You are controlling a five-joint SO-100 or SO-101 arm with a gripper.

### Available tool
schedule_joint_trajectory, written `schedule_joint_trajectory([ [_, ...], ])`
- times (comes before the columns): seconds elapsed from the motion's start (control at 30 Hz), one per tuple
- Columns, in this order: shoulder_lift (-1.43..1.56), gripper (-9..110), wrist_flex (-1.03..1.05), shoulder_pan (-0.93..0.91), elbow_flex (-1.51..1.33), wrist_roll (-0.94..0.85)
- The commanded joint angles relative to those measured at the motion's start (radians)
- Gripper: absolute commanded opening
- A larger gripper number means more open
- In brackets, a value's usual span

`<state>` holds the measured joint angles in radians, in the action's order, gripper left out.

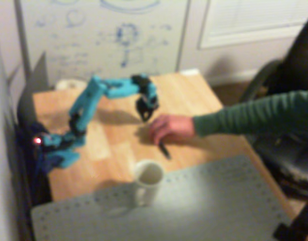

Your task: Touch the pen.

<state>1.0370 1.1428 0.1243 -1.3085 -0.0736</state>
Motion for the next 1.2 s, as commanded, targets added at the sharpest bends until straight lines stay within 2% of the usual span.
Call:
schedule_joint_trajectory([
  [0.0, 2.279, 1, 0.020, 0.003, -1.833, 0.009],
  [0.83, 2.279, 1, 0.020, 0.003, -1.833, 0.009],
  [1.17, 2.292, 1, 0.020, -0.084, -1.833, 0.009],
])
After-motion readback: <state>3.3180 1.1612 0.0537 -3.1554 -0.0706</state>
